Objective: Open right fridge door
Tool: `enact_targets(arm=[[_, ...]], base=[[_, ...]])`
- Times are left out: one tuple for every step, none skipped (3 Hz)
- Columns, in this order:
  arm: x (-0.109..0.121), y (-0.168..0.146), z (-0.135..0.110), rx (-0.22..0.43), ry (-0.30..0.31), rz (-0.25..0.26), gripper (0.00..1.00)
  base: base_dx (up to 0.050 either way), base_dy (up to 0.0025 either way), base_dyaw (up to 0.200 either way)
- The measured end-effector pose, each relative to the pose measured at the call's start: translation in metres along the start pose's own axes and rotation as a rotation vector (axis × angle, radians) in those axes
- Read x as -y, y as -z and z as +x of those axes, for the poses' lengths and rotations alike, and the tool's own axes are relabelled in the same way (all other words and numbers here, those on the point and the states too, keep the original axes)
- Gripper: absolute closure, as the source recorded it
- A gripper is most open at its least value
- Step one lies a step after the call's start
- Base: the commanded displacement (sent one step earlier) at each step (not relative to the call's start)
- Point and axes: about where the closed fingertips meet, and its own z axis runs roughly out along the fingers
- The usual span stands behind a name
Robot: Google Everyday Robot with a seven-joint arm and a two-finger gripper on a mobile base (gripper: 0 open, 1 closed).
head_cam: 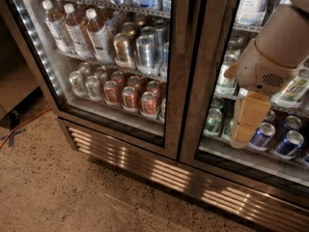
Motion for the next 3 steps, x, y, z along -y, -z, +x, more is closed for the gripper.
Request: enact_targets(arm=[[0.0,0.0,0.0,0.004,0.002,-0.001,0.0],[0.002,-0.004,0.0,0.107,0.033,-0.038,0.0],[0.007,-0.007,0.011,0.321,0.099,-0.103,0.0]], base=[[0.0,0.0,0.0],[0.0,0.0,0.0],[0.0,0.0,0.0]])
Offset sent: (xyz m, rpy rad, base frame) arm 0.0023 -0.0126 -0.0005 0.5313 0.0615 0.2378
